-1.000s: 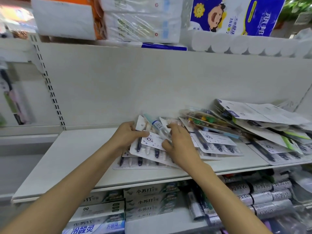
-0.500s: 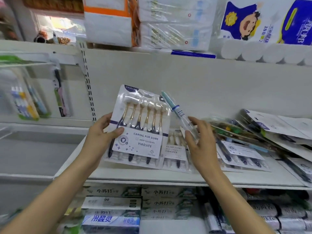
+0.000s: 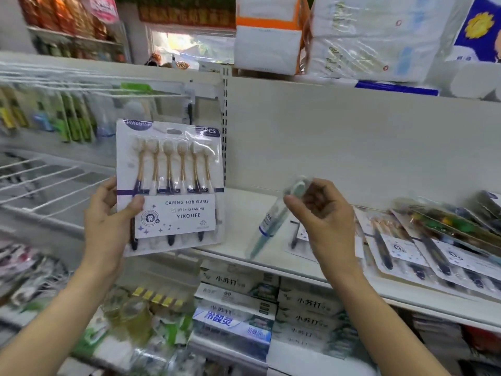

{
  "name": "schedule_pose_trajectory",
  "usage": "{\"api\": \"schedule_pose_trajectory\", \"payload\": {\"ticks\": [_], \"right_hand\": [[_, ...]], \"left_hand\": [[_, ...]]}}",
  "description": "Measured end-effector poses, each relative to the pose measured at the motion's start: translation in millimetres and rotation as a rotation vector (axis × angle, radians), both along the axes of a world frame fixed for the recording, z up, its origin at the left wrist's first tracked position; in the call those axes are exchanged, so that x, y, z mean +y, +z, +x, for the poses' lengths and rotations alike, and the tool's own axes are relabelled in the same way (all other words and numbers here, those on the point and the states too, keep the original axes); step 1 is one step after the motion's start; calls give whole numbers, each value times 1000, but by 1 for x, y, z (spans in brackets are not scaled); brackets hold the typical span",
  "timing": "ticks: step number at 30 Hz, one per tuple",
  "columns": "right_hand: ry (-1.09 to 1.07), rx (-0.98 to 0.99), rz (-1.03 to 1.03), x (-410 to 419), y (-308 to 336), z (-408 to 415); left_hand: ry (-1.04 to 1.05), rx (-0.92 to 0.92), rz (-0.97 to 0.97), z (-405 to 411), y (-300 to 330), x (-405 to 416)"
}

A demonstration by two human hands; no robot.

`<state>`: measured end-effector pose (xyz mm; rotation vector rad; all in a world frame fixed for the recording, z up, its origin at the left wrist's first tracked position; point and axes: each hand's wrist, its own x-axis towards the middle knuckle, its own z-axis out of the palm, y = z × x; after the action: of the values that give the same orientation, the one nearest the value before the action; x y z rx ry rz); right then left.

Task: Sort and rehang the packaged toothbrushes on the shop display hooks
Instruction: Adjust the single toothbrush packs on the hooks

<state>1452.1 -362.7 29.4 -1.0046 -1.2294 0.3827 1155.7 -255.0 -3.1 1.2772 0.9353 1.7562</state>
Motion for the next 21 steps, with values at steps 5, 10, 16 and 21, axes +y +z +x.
{"api": "schedule_pose_trajectory", "payload": {"ticks": [5, 10, 16, 21], "right_hand": [[127, -92, -37, 13, 2, -62], [273, -168, -87, 23, -7, -130], [370, -199, -168, 30, -20, -223], [420, -219, -182, 37, -24, -301]], "left_hand": [[68, -33, -29, -60, -6, -21], [44, -8, -107, -122, -17, -40], [-8, -59, -209, -206, -23, -55], [-14, -159, -347, -277, -30, -57]]}}
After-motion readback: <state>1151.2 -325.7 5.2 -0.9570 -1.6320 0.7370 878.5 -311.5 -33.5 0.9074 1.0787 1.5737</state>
